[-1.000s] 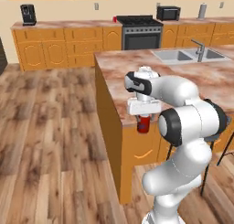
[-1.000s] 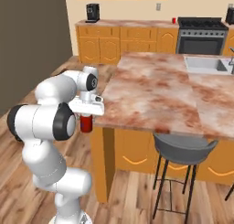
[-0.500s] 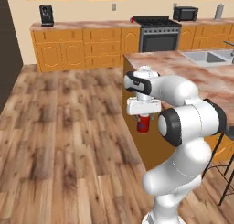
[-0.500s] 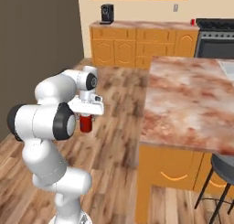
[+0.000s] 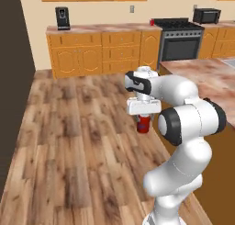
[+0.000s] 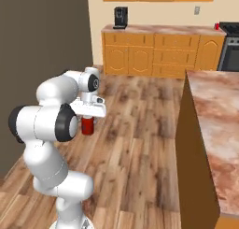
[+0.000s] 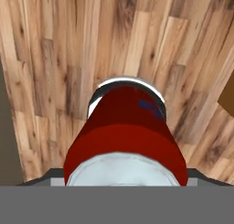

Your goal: Four empty soda cans are scattered around the kitchen. Gather all the cans and cluster them next to the stove for recycling.

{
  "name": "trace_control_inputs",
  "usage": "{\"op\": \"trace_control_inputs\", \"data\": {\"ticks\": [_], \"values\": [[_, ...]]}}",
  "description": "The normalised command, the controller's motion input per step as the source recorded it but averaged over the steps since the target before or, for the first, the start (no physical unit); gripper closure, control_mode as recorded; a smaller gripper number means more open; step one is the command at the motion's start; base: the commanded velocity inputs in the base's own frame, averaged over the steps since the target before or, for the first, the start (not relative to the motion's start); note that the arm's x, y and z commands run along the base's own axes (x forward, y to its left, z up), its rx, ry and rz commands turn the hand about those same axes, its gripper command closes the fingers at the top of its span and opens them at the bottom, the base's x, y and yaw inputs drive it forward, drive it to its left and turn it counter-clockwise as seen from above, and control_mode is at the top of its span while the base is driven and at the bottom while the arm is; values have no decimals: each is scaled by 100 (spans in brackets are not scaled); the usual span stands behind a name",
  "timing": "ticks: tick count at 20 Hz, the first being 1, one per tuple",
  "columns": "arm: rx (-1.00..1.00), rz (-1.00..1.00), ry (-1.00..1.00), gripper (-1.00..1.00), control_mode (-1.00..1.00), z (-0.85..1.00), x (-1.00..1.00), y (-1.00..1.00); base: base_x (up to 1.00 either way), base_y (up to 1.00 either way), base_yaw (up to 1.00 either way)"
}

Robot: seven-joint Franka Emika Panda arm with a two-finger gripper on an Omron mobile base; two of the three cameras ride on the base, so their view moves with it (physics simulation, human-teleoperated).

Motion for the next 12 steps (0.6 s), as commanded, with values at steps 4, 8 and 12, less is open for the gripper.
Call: {"op": "trace_control_inputs", "data": {"ticks": [4,8,12], "values": [[0,0,0,100,100,0,0,0,100,100,-6],[0,0,0,100,100,0,0,0,100,84,-7],[0,0,0,100,100,0,0,0,100,67,-4]]}}
